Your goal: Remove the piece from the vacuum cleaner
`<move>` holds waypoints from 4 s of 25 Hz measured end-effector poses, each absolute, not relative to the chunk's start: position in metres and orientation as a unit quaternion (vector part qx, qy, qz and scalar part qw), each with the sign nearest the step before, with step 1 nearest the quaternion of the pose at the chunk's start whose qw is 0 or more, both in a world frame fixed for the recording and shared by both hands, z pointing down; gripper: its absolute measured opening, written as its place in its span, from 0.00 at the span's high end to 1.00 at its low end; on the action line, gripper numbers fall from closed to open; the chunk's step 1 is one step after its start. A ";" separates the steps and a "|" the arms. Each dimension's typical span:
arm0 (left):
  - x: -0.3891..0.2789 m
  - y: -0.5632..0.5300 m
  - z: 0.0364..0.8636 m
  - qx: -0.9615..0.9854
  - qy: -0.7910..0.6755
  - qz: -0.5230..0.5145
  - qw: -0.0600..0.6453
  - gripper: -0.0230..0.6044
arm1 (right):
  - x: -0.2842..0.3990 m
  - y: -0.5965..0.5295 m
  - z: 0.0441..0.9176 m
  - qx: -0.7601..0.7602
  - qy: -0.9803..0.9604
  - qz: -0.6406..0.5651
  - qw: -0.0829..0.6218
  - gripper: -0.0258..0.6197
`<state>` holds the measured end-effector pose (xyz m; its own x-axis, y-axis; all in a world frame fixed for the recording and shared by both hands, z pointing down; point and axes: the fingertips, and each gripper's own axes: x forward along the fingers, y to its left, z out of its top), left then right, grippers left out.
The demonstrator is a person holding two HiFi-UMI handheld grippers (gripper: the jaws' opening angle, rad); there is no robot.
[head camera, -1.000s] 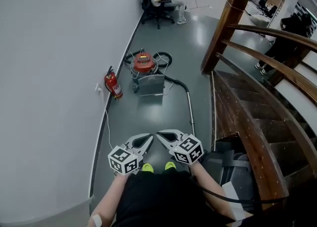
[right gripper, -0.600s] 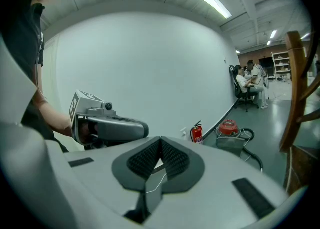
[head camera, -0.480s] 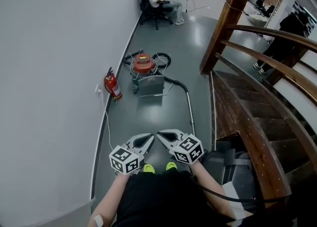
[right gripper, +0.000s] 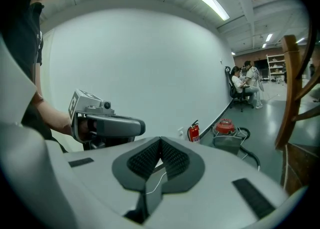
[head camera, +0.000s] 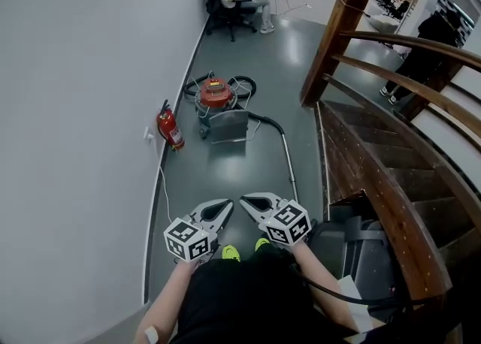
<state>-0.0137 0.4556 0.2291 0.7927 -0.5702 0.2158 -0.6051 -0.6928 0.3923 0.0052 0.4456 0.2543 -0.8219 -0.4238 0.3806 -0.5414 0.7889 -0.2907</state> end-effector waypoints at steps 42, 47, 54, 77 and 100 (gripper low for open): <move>-0.022 0.269 0.258 0.881 -0.380 0.044 0.279 0.95 | 0.011 0.255 0.291 0.208 -0.937 0.234 0.158 0.94; -0.011 0.228 0.264 0.874 -0.380 0.045 0.299 0.95 | 0.017 0.214 0.295 0.200 -0.936 0.241 0.161 0.94; -0.006 0.167 0.270 0.866 -0.397 0.043 0.302 0.95 | 0.019 0.158 0.301 0.174 -0.940 0.239 0.172 0.94; 0.007 0.099 0.286 0.872 -0.395 0.058 0.282 0.95 | 0.027 0.094 0.313 0.140 -0.937 0.233 0.218 0.94; -0.026 0.002 0.297 0.914 -0.287 0.107 0.265 0.95 | -0.019 -0.001 0.329 0.227 -0.910 0.264 0.227 0.94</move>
